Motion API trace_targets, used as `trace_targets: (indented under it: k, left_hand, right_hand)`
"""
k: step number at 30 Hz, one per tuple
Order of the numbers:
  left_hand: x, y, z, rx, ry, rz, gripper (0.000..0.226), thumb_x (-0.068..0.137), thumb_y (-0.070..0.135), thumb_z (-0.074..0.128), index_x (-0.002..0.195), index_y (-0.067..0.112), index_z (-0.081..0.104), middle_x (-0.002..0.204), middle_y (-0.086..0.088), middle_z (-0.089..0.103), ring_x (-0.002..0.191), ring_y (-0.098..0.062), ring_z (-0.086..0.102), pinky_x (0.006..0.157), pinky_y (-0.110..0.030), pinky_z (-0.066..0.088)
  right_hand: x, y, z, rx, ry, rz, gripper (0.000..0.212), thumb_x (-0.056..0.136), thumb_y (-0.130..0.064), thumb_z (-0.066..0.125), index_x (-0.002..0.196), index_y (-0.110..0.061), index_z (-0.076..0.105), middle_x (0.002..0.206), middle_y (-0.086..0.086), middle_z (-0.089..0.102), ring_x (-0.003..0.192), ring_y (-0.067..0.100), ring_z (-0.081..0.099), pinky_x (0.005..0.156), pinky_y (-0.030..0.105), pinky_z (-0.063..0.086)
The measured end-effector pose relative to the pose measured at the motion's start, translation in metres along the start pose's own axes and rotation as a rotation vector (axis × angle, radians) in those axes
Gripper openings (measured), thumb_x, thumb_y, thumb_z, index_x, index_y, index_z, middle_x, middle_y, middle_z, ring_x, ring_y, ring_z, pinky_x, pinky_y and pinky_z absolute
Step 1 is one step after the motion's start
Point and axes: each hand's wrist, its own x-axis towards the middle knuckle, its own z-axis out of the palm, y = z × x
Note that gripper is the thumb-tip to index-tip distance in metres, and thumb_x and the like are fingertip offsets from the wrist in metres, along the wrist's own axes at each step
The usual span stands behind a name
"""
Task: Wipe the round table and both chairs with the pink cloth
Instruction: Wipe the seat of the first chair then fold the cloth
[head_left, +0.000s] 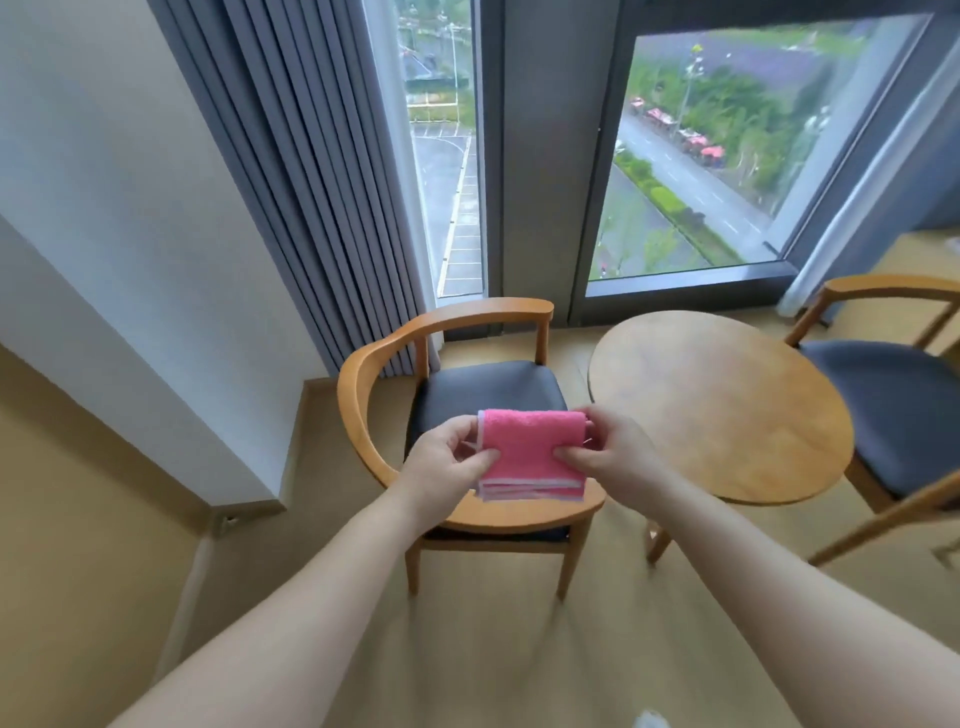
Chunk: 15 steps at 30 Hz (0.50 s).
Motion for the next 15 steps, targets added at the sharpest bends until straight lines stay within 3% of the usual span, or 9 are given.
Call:
trace_targets:
  k: [4,7,11,15]
  left_hand:
    - [-0.013,-0.024,0.038,0.013,-0.083,-0.049,0.024,0.091,0.018,0.062,0.114,0.026,0.064,0.098,0.006,0.070,0.093,-0.013,0.066,0.081,-0.031,0.057]
    - [-0.019,-0.046,0.076,-0.014,-0.150,-0.120,0.022,0.094,0.017,0.058,0.111,0.028,0.066,0.098,0.006,0.072,0.093,-0.012,0.067,0.082,-0.028,0.056]
    - [-0.023,-0.089,0.130,0.000,-0.206,-0.223,0.024,0.095,0.020,0.055,0.114,0.030,0.066,0.102,0.010,0.071,0.096,-0.005,0.066,0.085,-0.024,0.053]
    - [-0.031,-0.151,0.192,0.056,-0.204,-0.312,0.028,0.097,0.019,0.052,0.122,0.028,0.060,0.106,0.010,0.067,0.096,-0.001,0.062,0.084,-0.018,0.051]
  right_hand:
    - [-0.039,0.043,0.001,-0.125,0.103,0.073,0.028,0.082,-0.009,0.065,0.087,-0.036,0.058,0.083,-0.007,0.066,0.072,0.000,0.061,0.063,0.016,0.048]
    - [-0.062,0.083,-0.006,-0.133,0.149,0.147,0.032,0.081,-0.006,0.055,0.094,-0.035,0.058,0.087,-0.008,0.065,0.081,0.008,0.063,0.070,0.025,0.051]
    - [-0.088,0.153,-0.010,-0.105,0.271,0.245,0.032,0.083,-0.010,0.062,0.103,-0.028,0.048,0.093,-0.007,0.062,0.084,0.005,0.063,0.070,0.022,0.052]
    - [-0.110,0.238,-0.005,-0.163,0.383,0.304,0.034,0.082,-0.018,0.070,0.082,-0.032,0.040,0.080,-0.009,0.060,0.072,0.000,0.059,0.052,0.012,0.041]
